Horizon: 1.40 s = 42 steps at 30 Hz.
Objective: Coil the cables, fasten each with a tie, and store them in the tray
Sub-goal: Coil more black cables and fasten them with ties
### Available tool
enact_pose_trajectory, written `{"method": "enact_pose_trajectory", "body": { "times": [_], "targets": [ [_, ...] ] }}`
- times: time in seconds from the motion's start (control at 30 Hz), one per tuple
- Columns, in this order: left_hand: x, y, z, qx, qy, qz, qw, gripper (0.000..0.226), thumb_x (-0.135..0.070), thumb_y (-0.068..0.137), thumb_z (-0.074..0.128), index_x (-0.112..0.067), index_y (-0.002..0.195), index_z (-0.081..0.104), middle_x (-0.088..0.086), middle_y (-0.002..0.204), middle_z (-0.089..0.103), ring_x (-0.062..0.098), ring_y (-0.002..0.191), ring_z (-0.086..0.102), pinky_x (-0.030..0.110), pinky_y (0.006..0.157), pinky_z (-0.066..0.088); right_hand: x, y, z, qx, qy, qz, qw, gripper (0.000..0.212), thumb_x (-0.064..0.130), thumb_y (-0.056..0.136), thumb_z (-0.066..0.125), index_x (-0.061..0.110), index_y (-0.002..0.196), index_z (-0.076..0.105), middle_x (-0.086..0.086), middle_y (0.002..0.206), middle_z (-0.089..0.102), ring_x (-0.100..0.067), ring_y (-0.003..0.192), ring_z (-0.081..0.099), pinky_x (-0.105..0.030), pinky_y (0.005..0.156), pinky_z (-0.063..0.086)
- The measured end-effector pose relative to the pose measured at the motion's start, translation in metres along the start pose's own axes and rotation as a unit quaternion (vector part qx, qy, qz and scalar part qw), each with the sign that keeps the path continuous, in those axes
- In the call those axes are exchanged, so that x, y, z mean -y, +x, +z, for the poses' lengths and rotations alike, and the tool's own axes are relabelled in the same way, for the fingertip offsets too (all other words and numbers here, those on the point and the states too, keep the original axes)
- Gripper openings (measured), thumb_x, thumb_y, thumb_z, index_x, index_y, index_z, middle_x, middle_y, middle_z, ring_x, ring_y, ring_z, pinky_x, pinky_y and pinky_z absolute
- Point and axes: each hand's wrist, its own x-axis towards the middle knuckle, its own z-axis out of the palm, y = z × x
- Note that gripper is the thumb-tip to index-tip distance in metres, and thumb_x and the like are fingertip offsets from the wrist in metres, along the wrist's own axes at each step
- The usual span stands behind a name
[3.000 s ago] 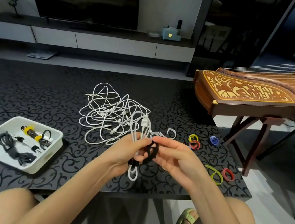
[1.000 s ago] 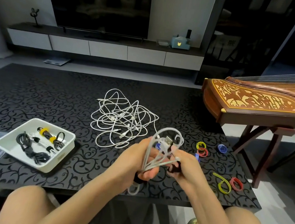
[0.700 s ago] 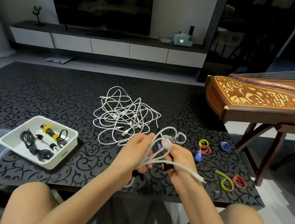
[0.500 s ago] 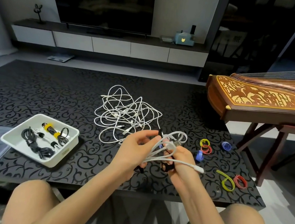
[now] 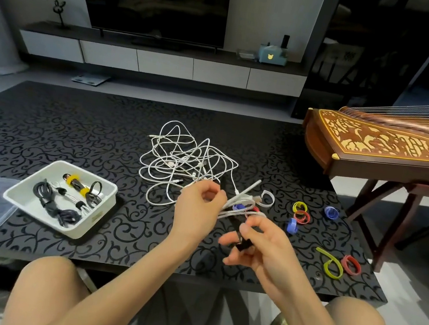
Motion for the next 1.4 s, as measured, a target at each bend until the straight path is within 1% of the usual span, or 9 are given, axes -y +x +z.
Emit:
{"method": "enact_pose_trajectory", "body": {
  "times": [0.23, 0.33, 0.43, 0.5, 0.53, 0.67, 0.77, 0.97, 1.4],
  "targets": [
    [-0.005, -0.007, 0.003, -0.031, 0.053, 0.023, 0.998, 0.011, -0.017, 0.085, 0.061, -0.023, 0.093, 0.059, -0.012, 0.073, 0.063, 0.001, 0.065, 0.057, 0.016, 0.064, 0.043, 0.013, -0.008, 0.0, 0.017, 0.122, -0.1, 0.987, 0.024, 0.014, 0.084, 0.047, -0.005, 0.094, 0.059, -0.028, 0.087, 0.069, -0.029, 0.067, 0.069, -0.033, 0.065, 0.057],
    [-0.01, -0.01, 0.003, -0.057, 0.099, 0.057, 0.992, 0.004, -0.022, 0.088, 0.06, -0.025, 0.09, 0.059, -0.015, 0.071, 0.06, 0.0, 0.062, 0.054, 0.02, 0.063, 0.044, 0.013, -0.013, 0.004, 0.009, -0.033, -0.194, 0.98, 0.017, 0.011, 0.084, 0.055, 0.009, 0.096, 0.067, -0.011, 0.081, 0.07, -0.019, 0.064, 0.063, -0.024, 0.064, 0.051],
    [-0.016, -0.015, 0.004, -0.057, 0.172, 0.117, 0.976, 0.004, -0.024, 0.09, 0.058, -0.024, 0.093, 0.061, -0.019, 0.065, 0.052, -0.003, 0.06, 0.049, 0.011, 0.058, 0.034, 0.013, -0.01, 0.011, -0.132, -0.327, -0.348, 0.868, 0.011, 0.021, 0.086, 0.06, 0.024, 0.077, 0.066, 0.008, 0.071, 0.057, -0.009, 0.065, 0.051, -0.019, 0.061, 0.04],
    [-0.02, -0.019, 0.006, -0.05, 0.191, 0.158, 0.967, 0.008, -0.023, 0.09, 0.058, -0.02, 0.095, 0.065, -0.017, 0.068, 0.053, 0.001, 0.063, 0.05, 0.016, 0.061, 0.038, 0.018, -0.006, 0.014, -0.182, -0.403, -0.417, 0.794, 0.012, 0.02, 0.087, 0.061, 0.023, 0.075, 0.062, 0.013, 0.077, 0.054, -0.009, 0.076, 0.049, -0.018, 0.068, 0.037],
    [-0.023, -0.02, 0.006, -0.047, 0.189, 0.173, 0.966, 0.01, -0.022, 0.09, 0.06, -0.019, 0.096, 0.066, -0.016, 0.07, 0.055, 0.003, 0.066, 0.051, 0.021, 0.064, 0.041, 0.02, -0.004, 0.013, -0.196, -0.404, -0.424, 0.787, 0.012, 0.02, 0.087, 0.061, 0.024, 0.077, 0.064, 0.015, 0.08, 0.055, -0.008, 0.081, 0.049, -0.018, 0.07, 0.037],
    [-0.026, -0.023, 0.002, -0.048, 0.145, 0.218, 0.964, 0.009, -0.018, 0.086, 0.067, -0.018, 0.094, 0.072, -0.011, 0.074, 0.063, 0.009, 0.074, 0.058, 0.028, 0.072, 0.047, 0.028, -0.002, 0.011, -0.165, -0.215, -0.275, 0.923, 0.022, 0.014, 0.092, 0.059, 0.027, 0.079, 0.072, -0.007, 0.083, 0.068, -0.033, 0.084, 0.06, -0.041, 0.077, 0.05],
    [-0.025, -0.022, -0.002, -0.029, 0.097, 0.238, 0.966, 0.008, -0.017, 0.084, 0.068, -0.018, 0.089, 0.074, -0.012, 0.081, 0.067, 0.005, 0.078, 0.059, 0.027, 0.074, 0.048, 0.035, -0.003, 0.008, -0.108, -0.106, -0.201, 0.968, 0.024, 0.006, 0.092, 0.056, 0.021, 0.088, 0.074, -0.004, 0.085, 0.075, -0.015, 0.082, 0.07, -0.02, 0.072, 0.053],
    [-0.025, -0.019, -0.002, 0.0, 0.049, 0.242, 0.969, 0.008, -0.015, 0.08, 0.068, -0.016, 0.085, 0.074, -0.009, 0.079, 0.068, 0.01, 0.074, 0.061, 0.032, 0.072, 0.05, 0.038, -0.002, 0.004, -0.08, -0.049, -0.172, 0.981, 0.026, 0.003, 0.088, 0.058, 0.022, 0.103, 0.067, 0.007, 0.069, 0.071, 0.004, 0.07, 0.064, -0.006, 0.068, 0.046],
    [-0.029, -0.023, -0.003, 0.031, 0.067, 0.242, 0.968, 0.008, -0.011, 0.078, 0.067, -0.014, 0.082, 0.073, -0.017, 0.076, 0.063, 0.007, 0.074, 0.059, 0.028, 0.071, 0.05, 0.033, -0.002, 0.008, -0.142, -0.158, -0.218, 0.952, 0.018, 0.003, 0.084, 0.066, 0.019, 0.09, 0.072, -0.011, 0.083, 0.072, -0.022, 0.08, 0.07, -0.027, 0.074, 0.057]
  ]
}}
